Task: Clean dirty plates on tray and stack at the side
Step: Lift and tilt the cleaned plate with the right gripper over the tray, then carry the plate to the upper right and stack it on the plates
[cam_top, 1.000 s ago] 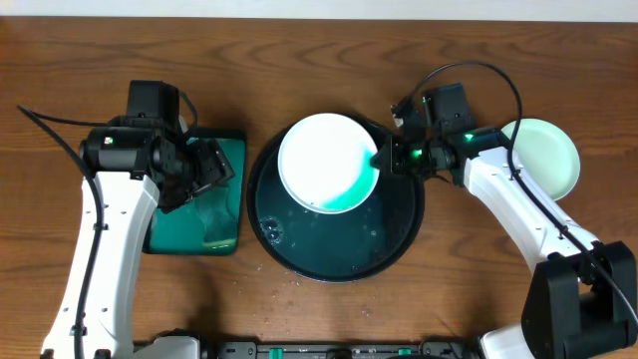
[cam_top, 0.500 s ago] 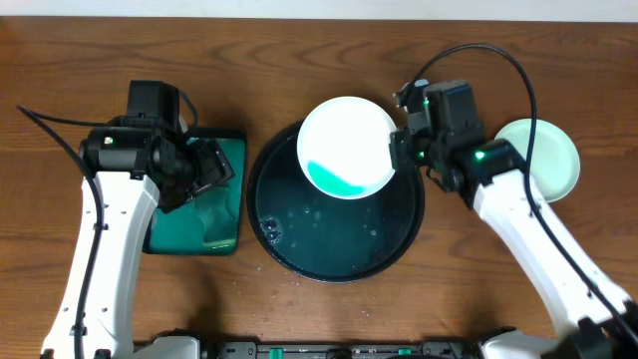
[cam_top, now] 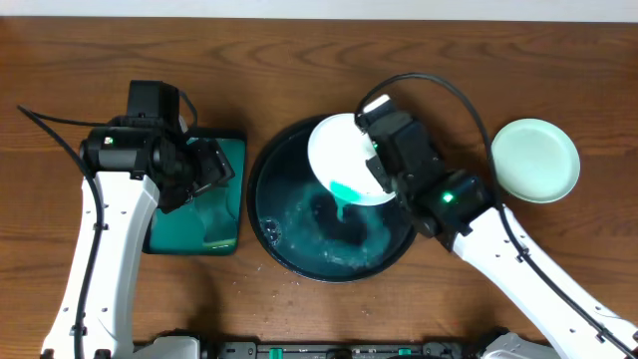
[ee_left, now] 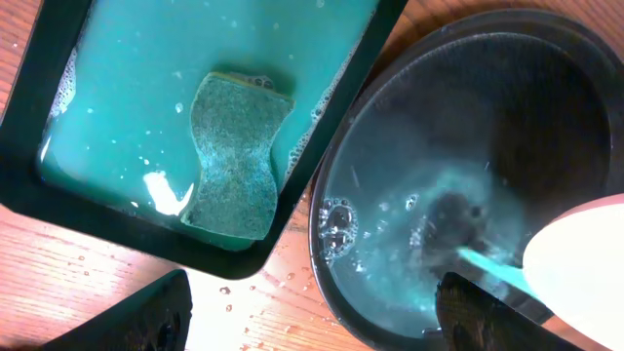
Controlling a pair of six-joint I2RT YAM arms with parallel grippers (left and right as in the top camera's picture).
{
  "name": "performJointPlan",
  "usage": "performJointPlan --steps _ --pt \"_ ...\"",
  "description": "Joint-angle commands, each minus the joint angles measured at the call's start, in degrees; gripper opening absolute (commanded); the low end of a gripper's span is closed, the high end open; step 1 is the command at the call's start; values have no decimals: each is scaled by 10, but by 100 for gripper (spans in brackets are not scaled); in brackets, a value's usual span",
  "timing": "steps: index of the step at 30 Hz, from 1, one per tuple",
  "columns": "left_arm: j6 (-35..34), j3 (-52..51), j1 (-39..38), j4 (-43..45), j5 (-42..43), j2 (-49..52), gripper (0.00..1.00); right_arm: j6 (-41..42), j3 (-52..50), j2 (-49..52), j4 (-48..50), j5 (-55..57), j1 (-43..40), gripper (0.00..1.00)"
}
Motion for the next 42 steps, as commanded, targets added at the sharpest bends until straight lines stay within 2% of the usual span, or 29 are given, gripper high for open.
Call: performJointPlan --steps 1,6,17,29,37,40,42 --pt "-5 1 2 -4 -1 -6 80 -51 2 -8 2 118 23 1" --pt "-5 1 2 -4 -1 -6 80 -138 2 -8 2 257 78 1" --pt "-5 1 2 -4 -1 -6 80 -282 2 -8 20 447 172 1" --pt "-5 1 2 -4 -1 -6 80 -417 2 -8 117 537 214 1" --pt "-5 1 2 -4 -1 -6 81 -437 1 -6 144 524 233 1" --pt "-5 1 2 -4 -1 -6 81 -462 1 1 159 586 247 1" --pt "-5 1 2 -4 -1 -6 80 -397 1 1 160 527 244 1"
